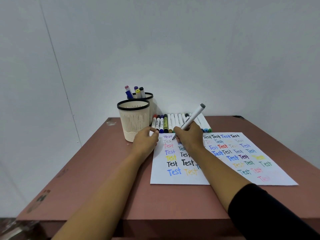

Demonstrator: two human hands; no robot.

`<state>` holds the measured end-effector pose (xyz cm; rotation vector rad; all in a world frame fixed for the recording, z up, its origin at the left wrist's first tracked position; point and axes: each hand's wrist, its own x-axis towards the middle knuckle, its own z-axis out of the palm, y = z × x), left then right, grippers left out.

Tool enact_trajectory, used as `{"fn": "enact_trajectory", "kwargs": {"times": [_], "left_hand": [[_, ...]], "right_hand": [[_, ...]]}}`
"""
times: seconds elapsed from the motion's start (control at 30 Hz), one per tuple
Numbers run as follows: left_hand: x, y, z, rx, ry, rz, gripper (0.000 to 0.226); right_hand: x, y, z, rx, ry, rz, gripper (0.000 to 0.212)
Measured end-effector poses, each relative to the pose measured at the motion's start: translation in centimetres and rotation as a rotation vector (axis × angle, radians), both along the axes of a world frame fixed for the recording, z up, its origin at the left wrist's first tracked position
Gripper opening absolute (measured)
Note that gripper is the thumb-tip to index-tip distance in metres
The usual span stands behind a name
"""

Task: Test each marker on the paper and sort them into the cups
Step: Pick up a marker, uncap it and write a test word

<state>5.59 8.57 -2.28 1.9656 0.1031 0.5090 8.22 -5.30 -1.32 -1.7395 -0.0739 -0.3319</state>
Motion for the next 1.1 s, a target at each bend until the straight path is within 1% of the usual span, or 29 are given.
{"fn": "enact_trajectory", "kwargs": {"times": [0.07,0.17,0.33,0.47,0.6,0.7,0.77,0.87,0.93,1.03,1.1], "left_hand": [[0.0,0.0,0.0,-0.010,0.005,0.001,0.009],[0.1,-0.1,0.0,-0.015,0.008,-0.001,0.009],[0.1,0.0,0.0,-0.022,0.005,-0.008,0.008],[0.0,0.0,0.0,-0.024,0.001,-0.009,0.008],[-0.2,-0.1,0.2,0.011,-0.013,-0.004,0.010],[-0.5,-0.2,0.3,0.029,-0.029,-0.007,0.011],[-0.7,-0.2,0.4,0.074,-0.045,-0.003,0.014],[-1.0,-0.4,0.6,0.149,-0.065,0.008,0.023],[-1.1,-0.5,0.7,0.158,-0.061,-0.005,0.027],[-1.2,-0.7,0.7,0.095,-0.046,-0.029,0.020],[-1.0,-0.6,0.5,0.086,-0.054,-0.070,0.013]], "right_hand": [[0.0,0.0,0.0,-0.038,-0.007,0.000,0.018],[0.1,0.0,-0.1,-0.033,-0.007,0.001,0.020],[0.2,0.0,0.0,0.079,0.013,-0.018,0.016],[0.0,0.2,0.0,0.019,0.008,0.001,0.014],[0.0,0.2,-0.1,-0.027,-0.030,-0.086,0.016],[0.1,0.1,-0.2,-0.018,-0.026,-0.093,0.014],[0.3,0.0,-0.2,0.045,-0.009,-0.090,0.013],[0.5,-0.3,0.0,0.267,0.036,-0.070,0.009],[0.8,-0.7,0.3,0.394,0.066,-0.053,0.011],[1.1,-1.1,0.6,0.541,0.089,-0.012,0.009],[1.1,-1.2,0.8,0.578,0.099,0.029,0.008]]}}
